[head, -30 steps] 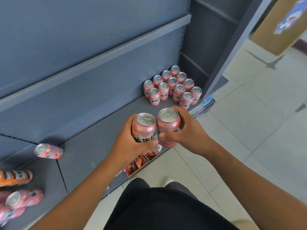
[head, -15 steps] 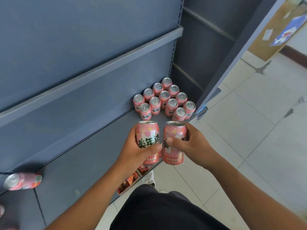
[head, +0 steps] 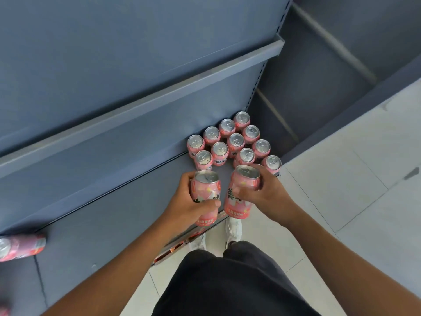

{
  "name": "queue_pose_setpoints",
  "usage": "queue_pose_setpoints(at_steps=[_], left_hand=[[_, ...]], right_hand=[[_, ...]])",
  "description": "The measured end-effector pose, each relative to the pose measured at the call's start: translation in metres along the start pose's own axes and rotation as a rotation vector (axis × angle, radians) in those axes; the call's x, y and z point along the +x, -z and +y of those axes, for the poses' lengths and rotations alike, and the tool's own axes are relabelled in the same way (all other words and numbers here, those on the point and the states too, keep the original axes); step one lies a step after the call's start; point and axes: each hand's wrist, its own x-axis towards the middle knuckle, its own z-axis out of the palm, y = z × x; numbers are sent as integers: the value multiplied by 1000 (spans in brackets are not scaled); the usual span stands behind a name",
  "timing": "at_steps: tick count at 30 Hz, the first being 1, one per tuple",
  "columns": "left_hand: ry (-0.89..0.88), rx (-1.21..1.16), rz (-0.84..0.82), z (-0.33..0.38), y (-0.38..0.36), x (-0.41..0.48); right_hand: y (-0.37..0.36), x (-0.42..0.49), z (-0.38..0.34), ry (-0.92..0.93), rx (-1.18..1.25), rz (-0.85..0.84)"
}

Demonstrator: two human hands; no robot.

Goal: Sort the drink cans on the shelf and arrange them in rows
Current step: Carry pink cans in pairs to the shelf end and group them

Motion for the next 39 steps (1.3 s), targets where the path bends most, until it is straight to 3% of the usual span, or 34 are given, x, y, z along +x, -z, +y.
queue_pose_setpoints(at_steps=[15,26,31,39], left_hand=[[12,275,301,-43,-52,84],[11,420,519,-77,-70,119],[28,503,524,-91,-75,131],[105,532,480,-96,-74,138]], right_hand=[[31,130,45,142,-313,-170],[24,175,75,446,-933,-250],[12,186,93,524,-1074,-148],[8,191,97,557,-1230,-141]])
